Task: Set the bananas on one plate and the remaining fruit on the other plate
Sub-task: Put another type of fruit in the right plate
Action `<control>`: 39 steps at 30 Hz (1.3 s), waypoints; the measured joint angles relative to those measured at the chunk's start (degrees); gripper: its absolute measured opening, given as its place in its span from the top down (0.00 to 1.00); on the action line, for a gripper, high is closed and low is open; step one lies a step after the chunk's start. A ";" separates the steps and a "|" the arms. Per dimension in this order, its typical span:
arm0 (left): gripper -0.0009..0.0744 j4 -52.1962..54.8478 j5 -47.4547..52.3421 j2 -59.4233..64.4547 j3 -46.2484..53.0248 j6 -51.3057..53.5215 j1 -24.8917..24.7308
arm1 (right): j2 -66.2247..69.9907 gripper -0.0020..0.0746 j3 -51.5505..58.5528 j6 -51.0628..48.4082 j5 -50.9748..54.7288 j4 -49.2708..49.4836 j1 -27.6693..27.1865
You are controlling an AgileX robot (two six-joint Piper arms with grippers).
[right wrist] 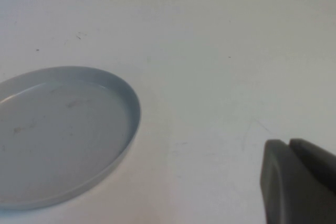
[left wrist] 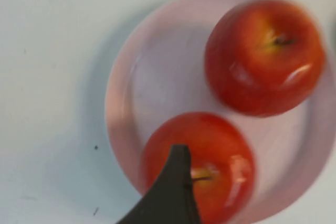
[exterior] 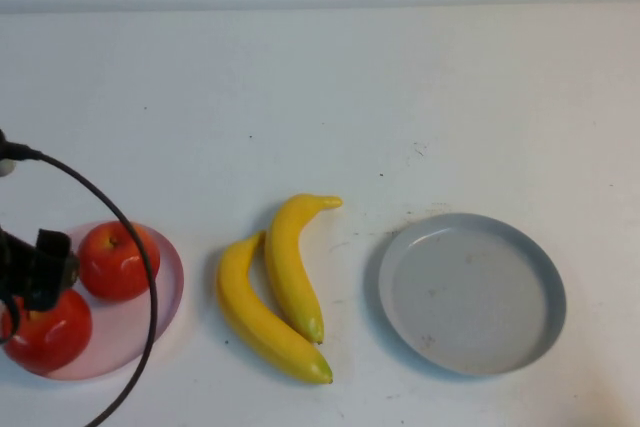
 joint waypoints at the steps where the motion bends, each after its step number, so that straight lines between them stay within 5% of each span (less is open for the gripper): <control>1: 0.10 -1.06 0.22 -2.45 0.00 0.00 0.00 | 0.00 1.00 0.00 0.00 0.00 0.00 0.00; 6: 0.15 -4.84 1.42 -13.91 0.00 -0.14 0.00 | 0.00 1.00 0.00 0.00 0.00 0.00 0.00; 9: 0.40 -5.10 4.44 -18.61 0.00 -0.14 0.00 | 0.00 1.00 0.00 0.00 0.00 0.00 0.00; 12: 0.78 -5.22 7.90 -21.98 0.00 -0.04 0.00 | 0.00 1.00 0.00 0.00 0.00 0.00 0.00; 15: 0.92 -5.87 9.70 -24.45 0.00 0.07 0.00 | 0.00 1.00 0.00 0.00 0.00 0.00 0.00; 32: 0.98 -11.37 -0.76 -41.58 8.46 5.34 0.00 | 0.00 1.00 0.00 0.00 0.00 0.00 0.00; 39: 0.98 -13.51 -20.55 -45.72 18.85 8.30 0.00 | 0.00 1.00 0.00 0.00 0.00 0.00 0.00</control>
